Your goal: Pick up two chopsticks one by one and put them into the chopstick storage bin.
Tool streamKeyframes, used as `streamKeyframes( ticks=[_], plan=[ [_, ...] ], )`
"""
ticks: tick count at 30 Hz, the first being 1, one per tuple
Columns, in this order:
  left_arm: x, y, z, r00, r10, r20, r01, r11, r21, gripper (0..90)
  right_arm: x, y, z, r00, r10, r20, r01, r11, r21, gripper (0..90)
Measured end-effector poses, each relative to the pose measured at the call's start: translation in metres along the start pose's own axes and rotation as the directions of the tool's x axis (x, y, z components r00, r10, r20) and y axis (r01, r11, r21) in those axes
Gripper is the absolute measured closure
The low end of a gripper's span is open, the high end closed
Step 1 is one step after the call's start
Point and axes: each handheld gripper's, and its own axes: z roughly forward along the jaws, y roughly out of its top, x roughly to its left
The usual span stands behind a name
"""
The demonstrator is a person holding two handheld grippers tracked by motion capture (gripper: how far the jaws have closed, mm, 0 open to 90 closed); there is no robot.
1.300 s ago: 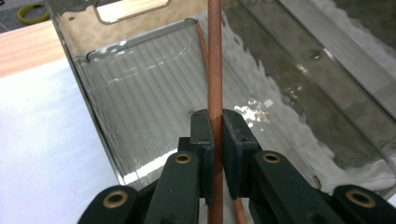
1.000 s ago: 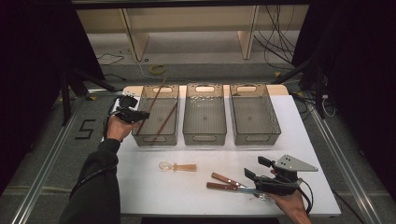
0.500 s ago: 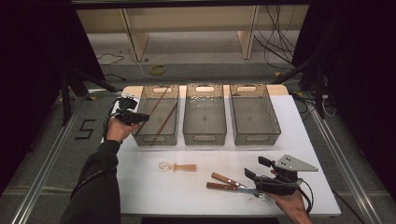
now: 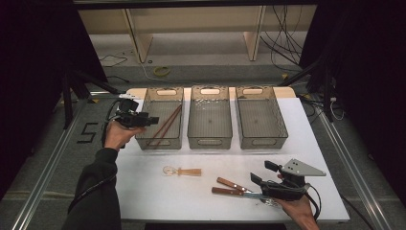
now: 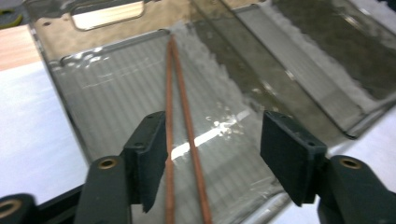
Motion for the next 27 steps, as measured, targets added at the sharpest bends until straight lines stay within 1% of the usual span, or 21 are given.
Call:
streamKeyframes(
  ticks=[5, 10, 11, 14, 15, 18, 19, 21, 22, 23, 27],
  plan=[
    [-0.013, -0.004, -0.005, 0.9982, 0.036, 0.049, -0.035, 0.9993, -0.016, 34.2, 0.000, 0.000, 0.000, 1.0000, -0.001, 0.001, 0.001, 1.000, 0.001, 28.1],
    [-0.029, -0.007, -0.011, 0.9925, 0.086, 0.087, -0.084, 0.9962, -0.024, 30.7, 0.000, 0.000, 0.000, 1.0000, 0.000, 0.002, 0.000, 1.000, 0.000, 28.1],
    [-0.033, -0.008, -0.012, 0.9903, 0.101, 0.095, -0.100, 0.9948, -0.021, 30.1, 0.000, 0.000, 0.000, 1.0000, -0.001, 0.001, 0.001, 1.000, 0.001, 28.1],
    [-0.044, -0.014, -0.013, 0.9843, 0.132, 0.118, -0.130, 0.9913, -0.018, 28.7, 0.001, 0.000, 0.000, 1.0000, -0.002, 0.001, 0.002, 1.000, 0.000, 28.1],
    [-0.048, -0.017, -0.013, 0.9811, 0.146, 0.126, -0.146, 0.9892, -0.012, 28.4, 0.000, 0.000, -0.001, 1.0000, -0.003, 0.002, 0.003, 1.000, 0.000, 28.0],
    [-0.055, -0.023, -0.012, 0.9766, 0.158, 0.145, -0.158, 0.9873, -0.012, 27.2, 0.000, 0.000, -0.001, 1.0000, -0.002, 0.001, 0.002, 1.000, 0.000, 28.1],
    [-0.057, -0.024, -0.011, 0.9733, 0.169, 0.156, -0.171, 0.9853, 0.000, 27.1, 0.000, 0.000, -0.001, 1.0000, -0.002, 0.001, 0.002, 1.000, 0.000, 28.0],
    [-0.063, -0.027, -0.008, 0.9678, 0.191, 0.164, -0.194, 0.9809, 0.004, 26.2, 0.001, 0.000, 0.000, 1.0000, -0.004, 0.001, 0.004, 1.000, 0.000, 28.1],
    [-0.065, -0.027, -0.007, 0.9661, 0.193, 0.172, -0.197, 0.9805, 0.006, 26.1, 0.001, 0.000, 0.000, 1.0000, -0.004, 0.000, 0.004, 1.000, 0.000, 28.1],
    [-0.067, -0.028, -0.006, 0.9624, 0.203, 0.181, -0.209, 0.9778, 0.016, 25.9, 0.001, 0.000, 0.000, 1.0000, -0.004, -0.001, 0.004, 1.000, 0.000, 28.1],
    [-0.076, -0.030, -0.002, 0.9533, 0.225, 0.201, -0.236, 0.9714, 0.028, 24.8, 0.000, 0.000, 0.000, 1.0000, -0.002, -0.003, 0.002, 1.000, -0.001, 28.1]
  ],
)
